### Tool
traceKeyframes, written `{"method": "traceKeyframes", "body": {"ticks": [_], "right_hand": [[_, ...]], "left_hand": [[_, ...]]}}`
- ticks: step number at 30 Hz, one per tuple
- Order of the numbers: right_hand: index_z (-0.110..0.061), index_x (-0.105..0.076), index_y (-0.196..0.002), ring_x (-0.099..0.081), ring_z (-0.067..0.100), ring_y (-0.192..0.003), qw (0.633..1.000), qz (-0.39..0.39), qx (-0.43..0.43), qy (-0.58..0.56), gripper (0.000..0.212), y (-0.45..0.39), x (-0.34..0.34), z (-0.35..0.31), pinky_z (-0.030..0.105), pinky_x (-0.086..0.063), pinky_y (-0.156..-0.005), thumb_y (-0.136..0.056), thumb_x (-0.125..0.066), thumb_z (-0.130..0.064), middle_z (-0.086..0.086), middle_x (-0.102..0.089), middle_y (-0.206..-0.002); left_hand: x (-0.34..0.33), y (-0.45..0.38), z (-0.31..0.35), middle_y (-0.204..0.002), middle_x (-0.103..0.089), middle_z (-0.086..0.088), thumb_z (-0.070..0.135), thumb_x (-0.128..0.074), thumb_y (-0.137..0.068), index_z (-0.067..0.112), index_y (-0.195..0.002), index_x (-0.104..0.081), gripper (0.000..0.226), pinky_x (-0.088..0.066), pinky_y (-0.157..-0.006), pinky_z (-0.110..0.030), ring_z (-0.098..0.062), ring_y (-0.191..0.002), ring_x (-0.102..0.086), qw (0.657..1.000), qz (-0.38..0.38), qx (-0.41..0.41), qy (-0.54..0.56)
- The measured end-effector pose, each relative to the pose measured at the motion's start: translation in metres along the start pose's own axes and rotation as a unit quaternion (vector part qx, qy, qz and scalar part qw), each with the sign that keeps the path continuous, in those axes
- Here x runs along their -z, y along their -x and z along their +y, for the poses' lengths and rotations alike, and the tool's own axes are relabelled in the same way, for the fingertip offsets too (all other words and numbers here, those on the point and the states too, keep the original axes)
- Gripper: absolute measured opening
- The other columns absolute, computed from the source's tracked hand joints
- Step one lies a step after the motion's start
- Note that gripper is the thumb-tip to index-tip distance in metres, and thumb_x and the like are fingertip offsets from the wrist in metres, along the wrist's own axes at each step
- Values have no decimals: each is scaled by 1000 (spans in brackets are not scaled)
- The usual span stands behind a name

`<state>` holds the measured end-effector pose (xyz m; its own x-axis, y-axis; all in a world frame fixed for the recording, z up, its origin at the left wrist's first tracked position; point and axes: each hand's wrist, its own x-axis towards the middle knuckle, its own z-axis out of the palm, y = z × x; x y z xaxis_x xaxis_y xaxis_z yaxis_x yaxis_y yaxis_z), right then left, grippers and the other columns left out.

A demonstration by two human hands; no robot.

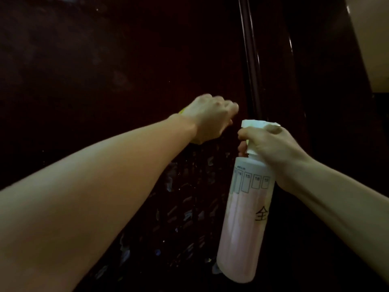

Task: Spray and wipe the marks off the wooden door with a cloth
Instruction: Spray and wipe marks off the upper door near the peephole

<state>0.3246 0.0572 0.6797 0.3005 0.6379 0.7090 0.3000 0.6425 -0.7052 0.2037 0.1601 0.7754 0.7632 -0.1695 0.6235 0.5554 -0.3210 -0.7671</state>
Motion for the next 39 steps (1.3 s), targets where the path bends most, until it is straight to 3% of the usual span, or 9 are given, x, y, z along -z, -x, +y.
{"method": "traceKeyframes", "body": {"ticks": [3, 7, 13, 17, 20, 25, 29, 31, 39], "right_hand": [[-17, -69, -92, -69, 14, -76, 1000, -11, 10, -2, 13, -1, 2, -2, 30, -55, -67, -86, -67, -29, 2, -73, -83], [-14, -65, -93, -67, 13, -63, 1000, 24, -2, -5, 13, -3, 5, -1, 29, -55, -57, -85, -66, -25, 0, -71, -70], [-12, -66, -101, -66, 13, -62, 1000, 18, -13, -5, 24, 7, 12, 6, 30, -56, -59, -84, -67, -28, 2, -70, -70], [-18, -69, -100, -69, 15, -79, 999, -20, -14, 20, 22, 23, 6, 5, 33, -57, -72, -85, -68, -34, 4, -72, -89], [-15, -69, -98, -68, 14, -74, 999, -32, -25, 17, 20, 38, -6, 9, 27, -55, -64, -86, -68, -31, 5, -73, -88], [-11, -71, -85, -70, 19, -75, 999, -37, -19, 3, 17, 60, -32, 16, 36, -57, -75, -84, -69, -28, 2, -72, -75], [-8, -69, -90, -70, 21, -77, 997, -68, 27, 25, 22, 79, -64, 9, 41, -58, -77, -85, -67, -28, 5, -73, -80], [-3, -68, -92, -70, 24, -77, 995, -83, 41, 34, 26, 87, -79, 4, 43, -58, -77, -84, -65, -27, 9, -73, -84], [5, -65, -89, -62, 15, -69, 989, -141, 48, 20, 29, 117, -137, -3, 40, -57, -71, -85, -62, -23, 8, -69, -78]], "left_hand": [[-7, 9, 6, -100, -62, 2, 30, -44, -98, 17, -107, -53, 19, -44, -81, -33, -17, -92, -59, 1000, 6, -31, 2], [-6, -4, 4, -106, -64, -3, 24, -43, -99, 12, -114, -54, 21, -44, -83, -36, -24, -96, -61, 970, 118, 211, -14], [0, 13, 18, -106, -61, 3, 32, -44, -99, 19, -111, -53, 20, -44, -87, -35, -16, -98, -58, 999, -22, -25, -4], [6, 14, 38, -102, -61, 2, 30, -46, -99, 18, -112, -53, 19, -43, -81, -33, -19, -98, -59, 991, -69, 84, 79], [15, 9, 39, -90, -56, 6, 30, -48, -99, 18, -110, -52, 17, -40, -68, -31, -16, -83, -58, 950, -52, 248, 185], [23, 70, 28, -81, -53, 14, 27, -49, -99, 22, -96, -49, 6, -42, -61, -22, -2, -68, -52, 905, 70, 346, 235], [63, 96, -4, -74, -54, 8, 26, -50, -100, 22, -83, -49, 17, -38, -44, -10, 0, -56, -51, 771, 81, 464, 429], [89, 105, -24, -76, -55, 6, 28, -51, -99, 22, -84, -51, 16, -41, -47, -13, -2, -63, -52, 742, 94, 497, 440], [168, 236, -89, -91, -54, -4, 28, -51, -98, 14, -96, -50, 14, -38, -74, -34, -20, -84, -51, 845, 52, 526, 81]]}}
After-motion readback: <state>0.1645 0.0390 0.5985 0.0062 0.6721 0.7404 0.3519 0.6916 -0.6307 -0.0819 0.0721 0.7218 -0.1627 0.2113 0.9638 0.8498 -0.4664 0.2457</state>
